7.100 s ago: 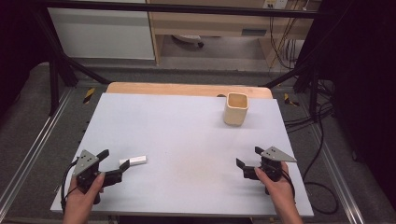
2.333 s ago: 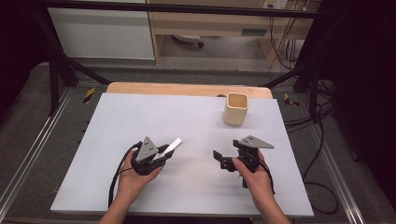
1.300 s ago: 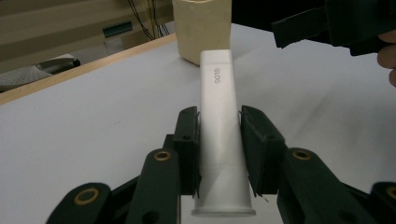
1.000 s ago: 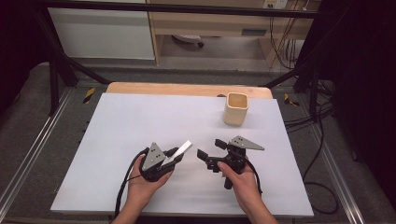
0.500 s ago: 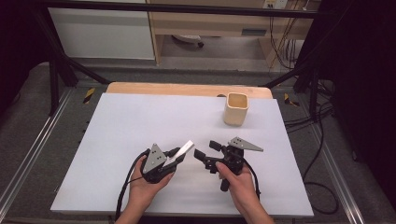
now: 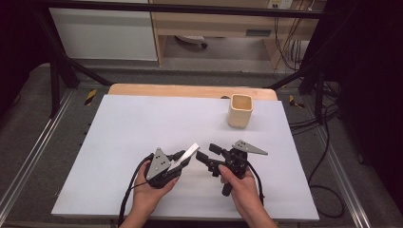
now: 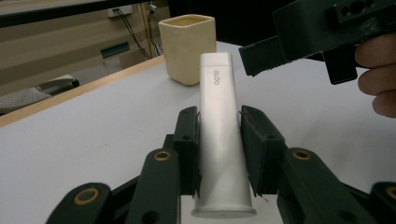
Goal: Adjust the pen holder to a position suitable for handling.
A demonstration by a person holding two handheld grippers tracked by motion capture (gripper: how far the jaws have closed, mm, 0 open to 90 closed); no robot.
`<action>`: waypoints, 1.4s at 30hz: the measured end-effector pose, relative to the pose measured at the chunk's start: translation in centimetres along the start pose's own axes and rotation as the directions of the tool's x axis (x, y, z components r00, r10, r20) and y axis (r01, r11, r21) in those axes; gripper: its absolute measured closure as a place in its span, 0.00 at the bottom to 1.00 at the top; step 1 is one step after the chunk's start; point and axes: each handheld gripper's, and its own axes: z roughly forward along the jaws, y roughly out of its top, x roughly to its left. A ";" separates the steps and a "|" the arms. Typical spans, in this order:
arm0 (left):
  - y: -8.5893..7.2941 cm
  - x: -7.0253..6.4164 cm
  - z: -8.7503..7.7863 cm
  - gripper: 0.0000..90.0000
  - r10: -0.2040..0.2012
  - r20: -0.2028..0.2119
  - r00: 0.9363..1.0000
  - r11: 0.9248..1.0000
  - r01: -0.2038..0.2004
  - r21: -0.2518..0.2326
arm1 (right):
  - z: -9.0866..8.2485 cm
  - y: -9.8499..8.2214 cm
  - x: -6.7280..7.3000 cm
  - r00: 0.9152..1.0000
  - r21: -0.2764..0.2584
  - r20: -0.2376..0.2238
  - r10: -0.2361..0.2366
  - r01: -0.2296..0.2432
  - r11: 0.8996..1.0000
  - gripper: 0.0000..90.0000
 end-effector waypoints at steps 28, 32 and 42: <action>0.6 -1.8 -0.2 0.76 0.066 0.004 0.998 0.997 -0.066 -0.045 | 1.2 -0.8 -0.3 0.983 0.004 -0.126 0.137 -0.137 0.991 0.58; 0.4 -1.9 0.0 0.76 0.072 0.003 0.997 0.997 -0.072 -0.038 | 1.1 -0.9 -0.7 0.978 0.004 -0.135 0.162 -0.163 0.987 0.65; 0.0 -2.1 0.6 0.76 0.066 0.001 0.998 0.998 -0.066 -0.012 | 1.0 -1.3 -1.1 0.966 -0.001 -0.169 0.194 -0.197 0.980 0.75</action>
